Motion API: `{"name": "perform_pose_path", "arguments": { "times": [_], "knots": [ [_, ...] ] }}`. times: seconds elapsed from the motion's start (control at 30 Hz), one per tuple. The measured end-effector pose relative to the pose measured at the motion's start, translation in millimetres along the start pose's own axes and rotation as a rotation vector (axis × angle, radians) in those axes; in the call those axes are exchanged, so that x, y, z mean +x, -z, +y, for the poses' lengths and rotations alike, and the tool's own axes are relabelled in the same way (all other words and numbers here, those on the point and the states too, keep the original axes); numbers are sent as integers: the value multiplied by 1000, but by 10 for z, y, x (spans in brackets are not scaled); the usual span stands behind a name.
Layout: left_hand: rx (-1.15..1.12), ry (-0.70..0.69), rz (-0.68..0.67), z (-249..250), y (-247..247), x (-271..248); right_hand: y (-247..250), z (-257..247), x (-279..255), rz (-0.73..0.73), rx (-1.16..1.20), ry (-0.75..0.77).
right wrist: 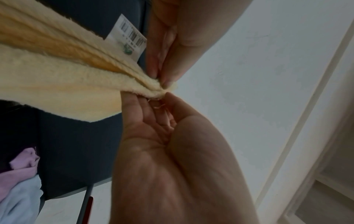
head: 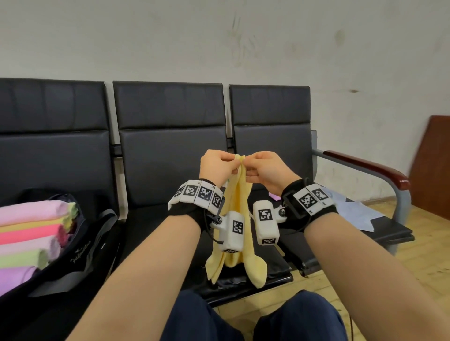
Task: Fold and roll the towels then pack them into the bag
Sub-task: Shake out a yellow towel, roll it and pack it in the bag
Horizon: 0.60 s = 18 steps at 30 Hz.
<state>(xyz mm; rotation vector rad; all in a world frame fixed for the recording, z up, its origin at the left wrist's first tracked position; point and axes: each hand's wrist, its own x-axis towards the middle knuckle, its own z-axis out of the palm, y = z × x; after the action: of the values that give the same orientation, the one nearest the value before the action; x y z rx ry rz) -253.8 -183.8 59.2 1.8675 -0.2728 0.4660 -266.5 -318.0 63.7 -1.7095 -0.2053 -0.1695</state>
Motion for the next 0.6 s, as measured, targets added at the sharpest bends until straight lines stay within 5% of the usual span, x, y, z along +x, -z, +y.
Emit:
{"name": "perform_pose_path", "arguments": {
  "times": [0.2, 0.4, 0.6],
  "knots": [
    [60, -56, 20, 14, -79, -22, -6, -15, 6, 45, 2, -20],
    [82, -58, -40, -30, -95, 1, 130, -59, -5, -125, 319, -202],
    [136, -97, -94, -71, -16, 48, 193, -31, -11, -126, 163, -184]
  ]
}}
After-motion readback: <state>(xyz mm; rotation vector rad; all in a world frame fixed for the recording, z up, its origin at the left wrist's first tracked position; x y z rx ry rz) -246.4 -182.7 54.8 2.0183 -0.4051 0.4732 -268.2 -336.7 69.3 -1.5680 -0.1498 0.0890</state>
